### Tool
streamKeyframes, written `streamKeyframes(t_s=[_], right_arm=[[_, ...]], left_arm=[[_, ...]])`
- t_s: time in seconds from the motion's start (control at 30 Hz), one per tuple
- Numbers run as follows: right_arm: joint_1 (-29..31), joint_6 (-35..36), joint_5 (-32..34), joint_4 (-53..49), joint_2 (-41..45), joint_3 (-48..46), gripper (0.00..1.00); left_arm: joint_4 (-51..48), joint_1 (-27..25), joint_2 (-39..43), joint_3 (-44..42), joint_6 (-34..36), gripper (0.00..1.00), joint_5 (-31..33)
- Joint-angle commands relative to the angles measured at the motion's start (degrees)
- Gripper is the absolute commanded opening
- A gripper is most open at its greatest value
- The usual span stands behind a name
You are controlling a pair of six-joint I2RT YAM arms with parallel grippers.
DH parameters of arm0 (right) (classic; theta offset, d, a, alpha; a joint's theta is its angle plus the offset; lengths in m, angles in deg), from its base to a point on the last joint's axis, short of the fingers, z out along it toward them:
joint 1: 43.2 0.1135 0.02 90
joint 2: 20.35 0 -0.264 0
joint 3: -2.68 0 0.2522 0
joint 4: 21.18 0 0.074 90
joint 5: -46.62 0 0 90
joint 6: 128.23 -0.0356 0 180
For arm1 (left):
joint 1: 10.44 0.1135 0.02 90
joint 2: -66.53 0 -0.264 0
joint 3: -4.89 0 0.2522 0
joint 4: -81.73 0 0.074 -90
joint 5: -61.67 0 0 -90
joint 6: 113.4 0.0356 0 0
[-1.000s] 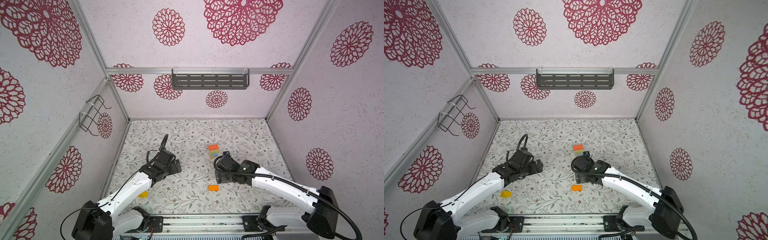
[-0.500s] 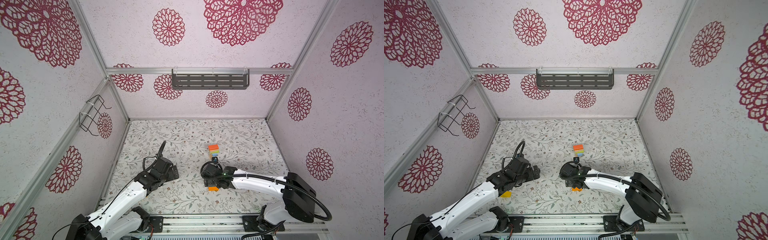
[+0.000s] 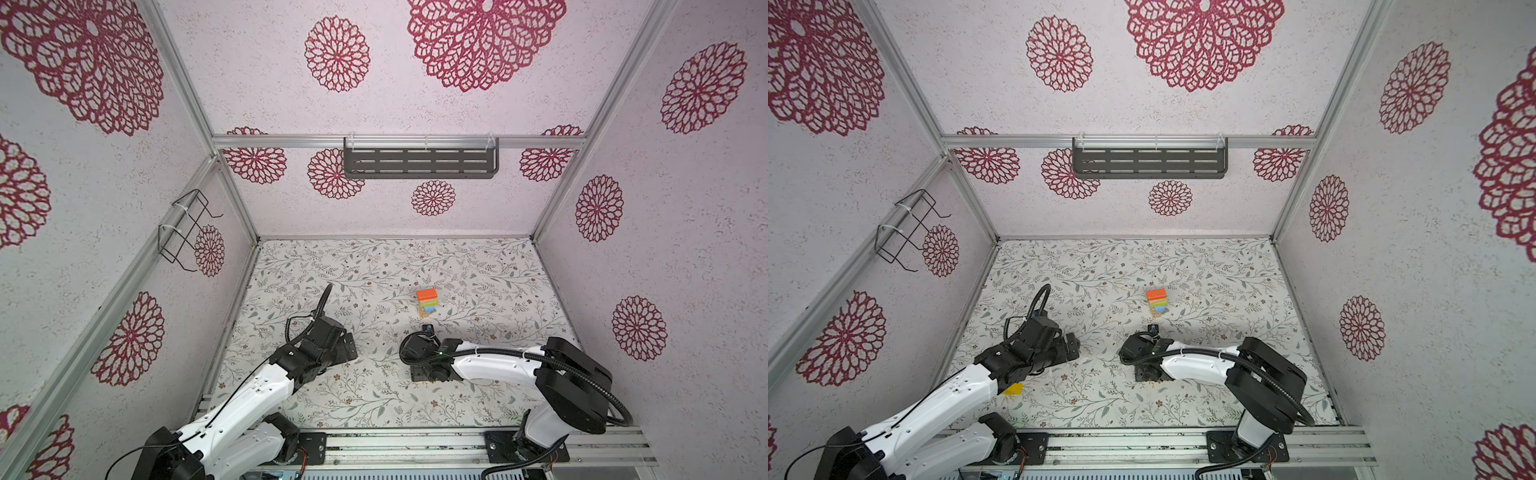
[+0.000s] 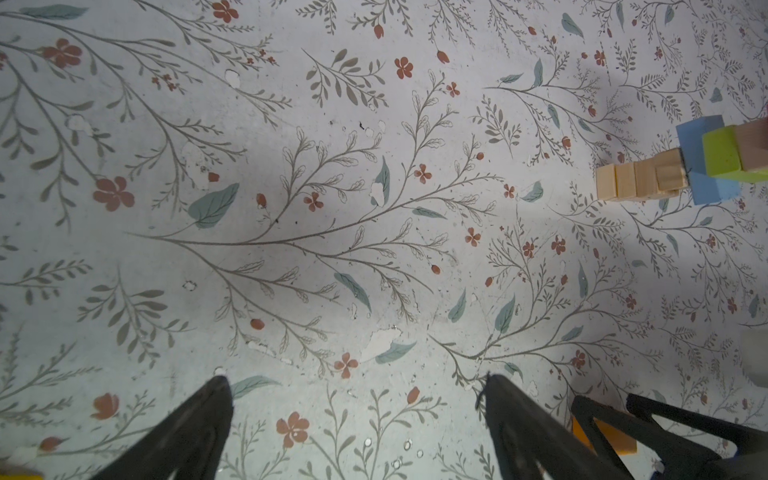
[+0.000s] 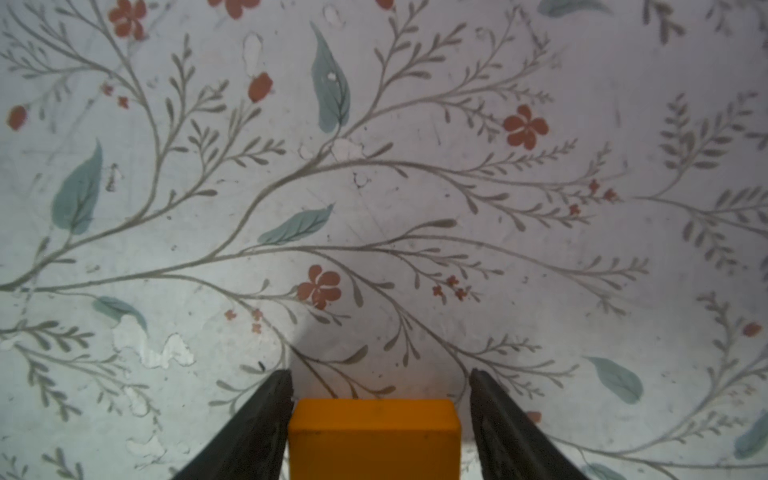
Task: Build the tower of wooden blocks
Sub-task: 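Move the right gripper to the orange block nearer the robot and grasp it, then lift the orange block and carry it toward the stack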
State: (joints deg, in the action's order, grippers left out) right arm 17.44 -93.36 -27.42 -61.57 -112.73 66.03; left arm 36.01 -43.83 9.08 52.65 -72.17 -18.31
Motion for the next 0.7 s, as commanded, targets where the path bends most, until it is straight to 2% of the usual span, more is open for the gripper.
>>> streamKeyframes(t_s=[0.0, 0.33, 0.4, 0.5, 0.67], right_arm=[[0.0, -1.5, -0.9, 0.4, -0.1, 0.0, 0.69], [2.3, -3.1, 0.2, -2.4, -0.5, 0.2, 0.66], [2.7, -3.4, 0.3, -2.9, -0.9, 0.3, 0.68], [3.1, -3.7, 0.7, -3.9, -1.2, 0.3, 0.76], [3.3, -5.2, 0.8, -3.4, 0.2, -1.4, 0.75]], left_arm=[[1.4, -0.5, 0.5, -0.7, -1.2, 0.97, 0.8], [0.4, -0.9, 2.1, -0.8, -1.9, 0.97, 0.9], [-0.1, -1.0, 2.3, -0.6, -1.9, 0.97, 1.1], [-0.7, -1.1, 2.3, -0.2, -1.8, 0.97, 1.2], [-1.1, -1.2, 2.4, 0.0, -1.9, 0.97, 1.1]])
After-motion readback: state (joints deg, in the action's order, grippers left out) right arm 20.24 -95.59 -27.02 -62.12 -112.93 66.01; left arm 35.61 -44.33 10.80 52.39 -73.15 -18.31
